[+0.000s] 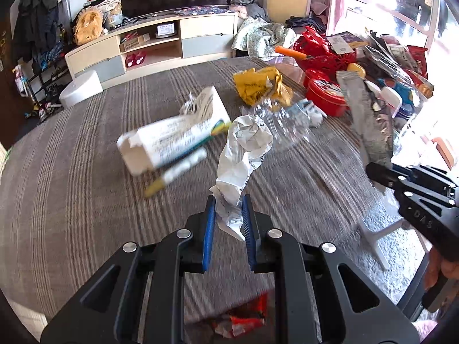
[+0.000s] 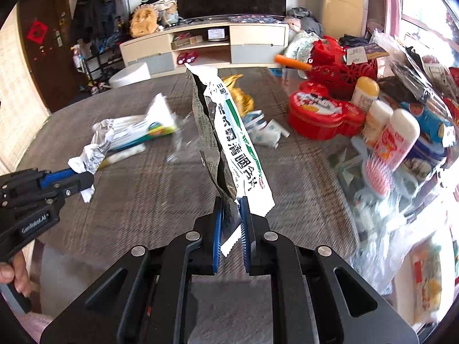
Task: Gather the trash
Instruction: 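Carry the packet and tissue down over the grey bin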
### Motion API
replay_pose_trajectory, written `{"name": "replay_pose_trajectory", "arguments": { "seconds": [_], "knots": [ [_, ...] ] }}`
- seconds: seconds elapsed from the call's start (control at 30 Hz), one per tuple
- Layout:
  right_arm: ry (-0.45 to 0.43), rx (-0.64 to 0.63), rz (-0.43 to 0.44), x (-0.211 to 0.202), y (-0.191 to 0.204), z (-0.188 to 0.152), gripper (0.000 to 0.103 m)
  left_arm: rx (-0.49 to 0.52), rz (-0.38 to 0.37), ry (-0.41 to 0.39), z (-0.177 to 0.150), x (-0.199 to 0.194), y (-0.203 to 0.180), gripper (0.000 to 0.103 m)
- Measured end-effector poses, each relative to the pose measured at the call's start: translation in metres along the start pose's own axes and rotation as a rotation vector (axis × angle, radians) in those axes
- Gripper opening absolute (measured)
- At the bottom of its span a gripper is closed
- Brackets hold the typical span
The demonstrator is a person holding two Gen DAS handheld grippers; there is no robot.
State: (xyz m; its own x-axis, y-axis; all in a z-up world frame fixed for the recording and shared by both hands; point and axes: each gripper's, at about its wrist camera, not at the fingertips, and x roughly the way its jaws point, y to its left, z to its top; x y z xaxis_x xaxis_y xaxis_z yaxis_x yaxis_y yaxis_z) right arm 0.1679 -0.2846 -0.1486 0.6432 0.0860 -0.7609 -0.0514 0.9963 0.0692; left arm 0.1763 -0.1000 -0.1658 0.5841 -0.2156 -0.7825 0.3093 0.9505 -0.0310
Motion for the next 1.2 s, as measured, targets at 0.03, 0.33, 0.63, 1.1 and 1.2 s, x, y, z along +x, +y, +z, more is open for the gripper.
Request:
{"name": "replay_pose_trajectory", "arguments": {
  "seconds": [0.03,0.33,0.63,1.1,1.2],
  "knots": [
    [0.000,0.001,0.005,-0.004,0.005,-0.007,0.013,-0.007,-0.002,0.000,-0.010,-0.006,0.000,0.017],
    [-0.004,-0.002,0.069,-0.032,0.039,-0.062,0.013,-0.094,-0.014,0.010,-0.097,-0.045,0.017,0.018],
    [0.056,-0.008,0.145,-0.035,0.077,-0.129,0.013,-0.151,-0.048,0.060,-0.184,-0.055,0.020,0.017],
    [0.294,0.015,0.194,0.027,0.107,-0.221,0.013,-0.189,-0.070,0.222,-0.283,0.001,0.021,0.017],
    [0.346,0.051,0.204,0.045,0.106,-0.232,0.013,-0.167,-0.059,0.237,-0.288,0.016,0.017,0.018]
  ]
}}
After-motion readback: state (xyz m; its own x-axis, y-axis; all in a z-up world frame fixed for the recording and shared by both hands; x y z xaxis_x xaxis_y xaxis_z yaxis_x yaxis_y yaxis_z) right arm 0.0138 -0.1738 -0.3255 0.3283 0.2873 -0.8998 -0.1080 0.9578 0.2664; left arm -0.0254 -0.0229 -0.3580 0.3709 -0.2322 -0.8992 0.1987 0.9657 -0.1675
